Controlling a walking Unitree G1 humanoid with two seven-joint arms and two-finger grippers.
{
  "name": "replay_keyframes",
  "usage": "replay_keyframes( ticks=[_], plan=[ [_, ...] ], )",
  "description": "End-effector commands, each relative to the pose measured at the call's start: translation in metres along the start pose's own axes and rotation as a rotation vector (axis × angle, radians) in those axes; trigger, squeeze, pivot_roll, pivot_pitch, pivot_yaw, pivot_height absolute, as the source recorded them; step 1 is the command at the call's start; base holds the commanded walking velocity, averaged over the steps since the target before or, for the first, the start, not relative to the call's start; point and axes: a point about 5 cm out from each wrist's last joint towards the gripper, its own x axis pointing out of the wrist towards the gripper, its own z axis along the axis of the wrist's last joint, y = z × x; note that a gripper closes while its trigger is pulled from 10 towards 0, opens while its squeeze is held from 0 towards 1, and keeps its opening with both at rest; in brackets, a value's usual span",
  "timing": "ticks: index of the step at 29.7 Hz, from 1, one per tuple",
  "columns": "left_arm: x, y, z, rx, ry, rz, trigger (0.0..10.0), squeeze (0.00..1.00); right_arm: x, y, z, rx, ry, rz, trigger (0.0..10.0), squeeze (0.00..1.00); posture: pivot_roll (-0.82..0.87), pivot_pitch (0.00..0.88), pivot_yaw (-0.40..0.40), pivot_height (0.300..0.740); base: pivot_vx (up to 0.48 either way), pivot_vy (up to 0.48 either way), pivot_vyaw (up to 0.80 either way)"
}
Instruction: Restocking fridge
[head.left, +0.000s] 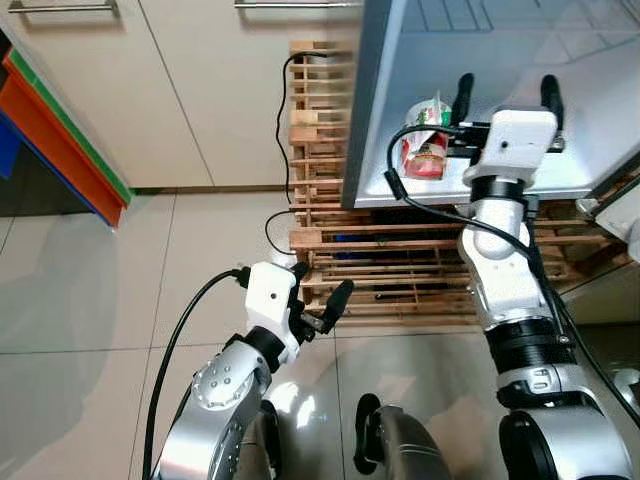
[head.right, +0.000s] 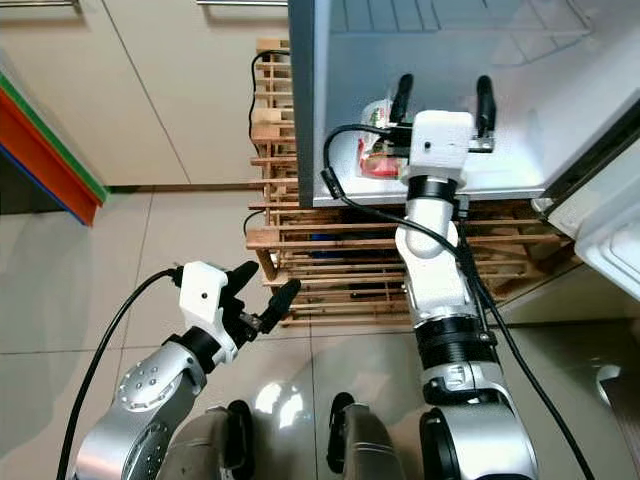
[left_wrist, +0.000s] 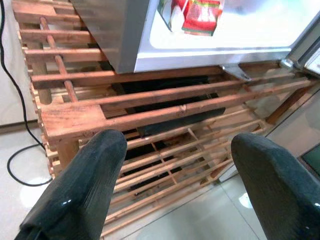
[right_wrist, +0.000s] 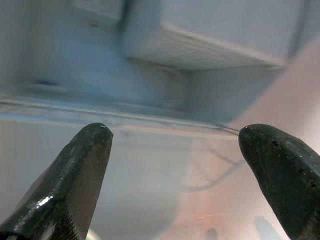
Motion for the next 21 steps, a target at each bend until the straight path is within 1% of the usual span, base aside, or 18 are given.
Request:
replay_keyframes(
  ticks=[1,2,4,5,7,8,10,11,12,14,17,21],
  plan=[
    [0.000,-0.003,-0.004,-0.007,0.011,-0.015,10.0,0.00,-0.008,-0.008,-0.016,-0.030,0.087,-0.019,10.0,0.00,0.15,0.256,-0.010,0.740,0.000,0.000,0.00],
    [0.000,-0.003,-0.004,-0.007,0.010,-0.017,10.0,0.00,-0.011,-0.008,-0.021,-0.036,0.122,-0.013,10.0,0.00,0.15,0.256,-0.010,0.740,0.000,0.000,0.00],
    [0.001,-0.004,-0.004,-0.008,0.009,-0.021,10.0,0.00,-0.022,-0.002,-0.042,-0.027,0.249,0.027,10.0,0.00,0.15,0.257,-0.010,0.740,0.000,0.000,0.00],
    [0.001,-0.004,-0.004,-0.008,0.009,-0.021,10.0,0.00,-0.022,-0.002,-0.042,-0.027,0.249,0.027,10.0,0.00,0.15,0.257,-0.010,0.740,0.000,0.000,0.00],
    [0.002,-0.004,-0.004,-0.009,0.008,-0.019,10.0,0.00,-0.026,0.001,-0.051,-0.018,0.313,0.045,10.0,0.00,0.15,0.257,-0.010,0.740,0.000,0.000,0.00],
    [0.002,-0.004,-0.004,-0.009,0.008,-0.019,10.0,0.00,-0.026,0.001,-0.051,-0.018,0.313,0.045,10.0,0.00,0.15,0.257,-0.010,0.740,0.000,0.000,0.00],
    [0.001,-0.003,-0.004,-0.010,0.007,-0.016,10.0,0.00,-0.028,0.004,-0.063,-0.011,0.389,0.060,10.0,0.00,0.16,0.259,-0.012,0.740,0.000,0.000,0.00],
    [0.001,-0.003,-0.004,-0.010,0.007,-0.016,10.0,0.00,-0.028,0.004,-0.063,-0.011,0.389,0.060,10.0,0.00,0.16,0.259,-0.012,0.740,0.000,0.000,0.00],
    [0.001,-0.003,-0.004,-0.010,0.006,-0.014,10.0,0.00,-0.027,0.005,-0.069,-0.007,0.434,0.060,10.0,0.00,0.17,0.261,-0.012,0.740,0.000,0.000,0.00],
    [0.000,-0.003,-0.004,-0.010,0.006,-0.011,10.0,0.00,-0.027,0.005,-0.072,-0.004,0.453,0.059,10.0,0.00,0.17,0.262,-0.013,0.740,0.000,0.000,0.00],
    [-0.001,-0.002,-0.005,-0.012,0.011,-0.005,10.0,0.00,-0.022,0.007,-0.079,0.004,0.514,0.063,10.0,0.00,0.18,0.262,-0.012,0.740,0.000,0.000,0.00],
    [-0.002,-0.003,-0.007,-0.007,0.019,-0.009,10.0,0.00,-0.018,0.010,-0.081,0.011,0.539,0.066,10.0,0.00,0.19,0.262,-0.012,0.740,0.000,0.000,0.00]
  ],
)
